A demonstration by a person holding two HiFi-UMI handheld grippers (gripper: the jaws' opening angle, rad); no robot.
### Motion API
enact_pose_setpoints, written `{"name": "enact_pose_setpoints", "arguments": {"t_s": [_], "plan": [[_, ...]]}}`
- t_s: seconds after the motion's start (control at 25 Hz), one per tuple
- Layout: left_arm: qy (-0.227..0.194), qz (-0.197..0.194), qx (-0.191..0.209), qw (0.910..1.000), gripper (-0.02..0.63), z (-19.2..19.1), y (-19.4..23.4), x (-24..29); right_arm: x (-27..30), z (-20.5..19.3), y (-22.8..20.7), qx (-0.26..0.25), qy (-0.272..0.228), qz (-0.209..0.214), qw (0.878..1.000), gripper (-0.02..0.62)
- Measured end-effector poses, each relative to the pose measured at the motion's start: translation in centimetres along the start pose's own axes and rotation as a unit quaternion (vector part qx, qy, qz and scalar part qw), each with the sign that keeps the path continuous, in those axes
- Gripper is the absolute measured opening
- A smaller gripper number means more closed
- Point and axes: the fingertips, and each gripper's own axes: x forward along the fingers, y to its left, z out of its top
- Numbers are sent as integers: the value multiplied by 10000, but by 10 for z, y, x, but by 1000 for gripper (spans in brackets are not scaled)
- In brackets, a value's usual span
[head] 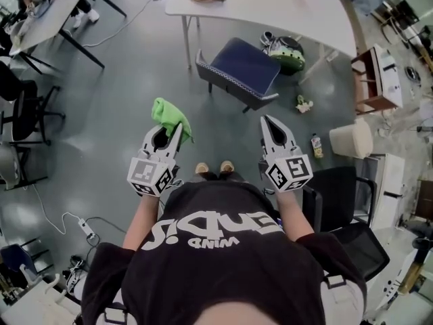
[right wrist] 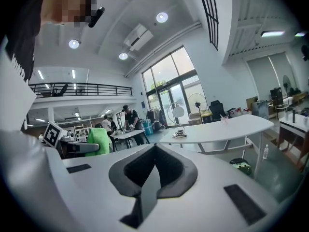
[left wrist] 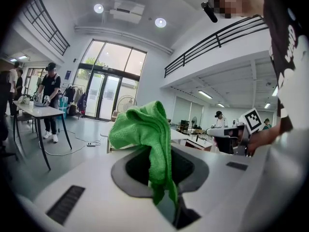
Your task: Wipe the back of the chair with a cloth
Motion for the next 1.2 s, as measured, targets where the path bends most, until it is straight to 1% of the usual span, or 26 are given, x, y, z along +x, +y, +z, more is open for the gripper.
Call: {"name": "enact_pose_setpoints", "arguments": {"t_s": [0.24, 0.48, 0.76, 0.96, 1.2], "plan": [[-262, 201, -24, 9995, 64, -3, -7, -1, -4, -7, -11, -66, -46, -49, 10000, -3], [-429, 349, -68, 9984, 64, -3, -13, 4, -4, -11, -16, -63, -37, 56, 10000, -3], [-433, 494, -17, 9978, 64, 1, -17, 2, 1, -6, -10, -173, -21, 272, 9995, -3], [-409, 586, 25, 9974, 64, 0, -22, -5, -4, -9, -8, -137, -17, 307, 9994, -3], [-385, 572, 62, 9976, 64, -3, -26, -9, -6, -16, -2, -182, 34, 324, 9993, -3]]}}
